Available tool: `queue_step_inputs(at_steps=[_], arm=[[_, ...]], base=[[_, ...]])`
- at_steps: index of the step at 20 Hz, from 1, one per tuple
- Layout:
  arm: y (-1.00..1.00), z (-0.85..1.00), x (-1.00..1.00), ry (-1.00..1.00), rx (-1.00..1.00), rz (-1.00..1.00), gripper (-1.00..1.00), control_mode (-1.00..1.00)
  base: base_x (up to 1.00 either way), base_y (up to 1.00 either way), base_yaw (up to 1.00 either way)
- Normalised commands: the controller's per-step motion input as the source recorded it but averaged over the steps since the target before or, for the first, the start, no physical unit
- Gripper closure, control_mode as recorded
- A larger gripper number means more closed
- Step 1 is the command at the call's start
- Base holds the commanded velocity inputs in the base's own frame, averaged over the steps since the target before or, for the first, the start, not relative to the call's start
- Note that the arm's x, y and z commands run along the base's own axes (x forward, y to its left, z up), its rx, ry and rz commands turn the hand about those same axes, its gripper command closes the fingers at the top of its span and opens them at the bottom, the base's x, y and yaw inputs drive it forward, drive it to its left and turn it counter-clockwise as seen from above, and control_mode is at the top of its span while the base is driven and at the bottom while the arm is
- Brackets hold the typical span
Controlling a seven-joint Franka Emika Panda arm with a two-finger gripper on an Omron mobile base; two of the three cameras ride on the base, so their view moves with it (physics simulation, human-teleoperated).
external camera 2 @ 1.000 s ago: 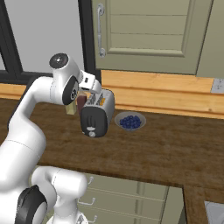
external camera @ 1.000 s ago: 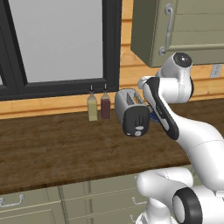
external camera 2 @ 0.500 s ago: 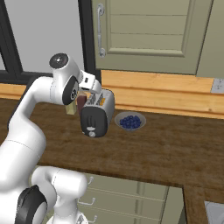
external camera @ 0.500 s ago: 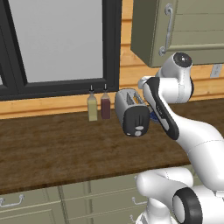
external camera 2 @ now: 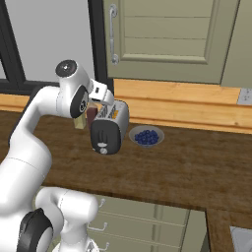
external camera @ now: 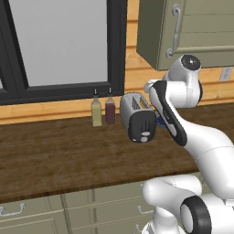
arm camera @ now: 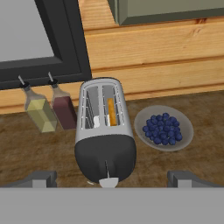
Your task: Start the toaster. Once the lever pops up, take the bread to the plate on the dining counter.
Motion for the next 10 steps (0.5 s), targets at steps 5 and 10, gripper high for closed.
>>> queue_step_inputs(at_steps=[5, 10], arm=[[0.0, 0.0, 0.0, 0.0, 0.0, 0.0, -1.0, -1.0], [0.0, 0.0, 0.0, 0.0, 0.0, 0.0, -1.0, -1.0]], base=[[0.0, 0.0, 0.0], [0.0, 0.0, 0.0]])
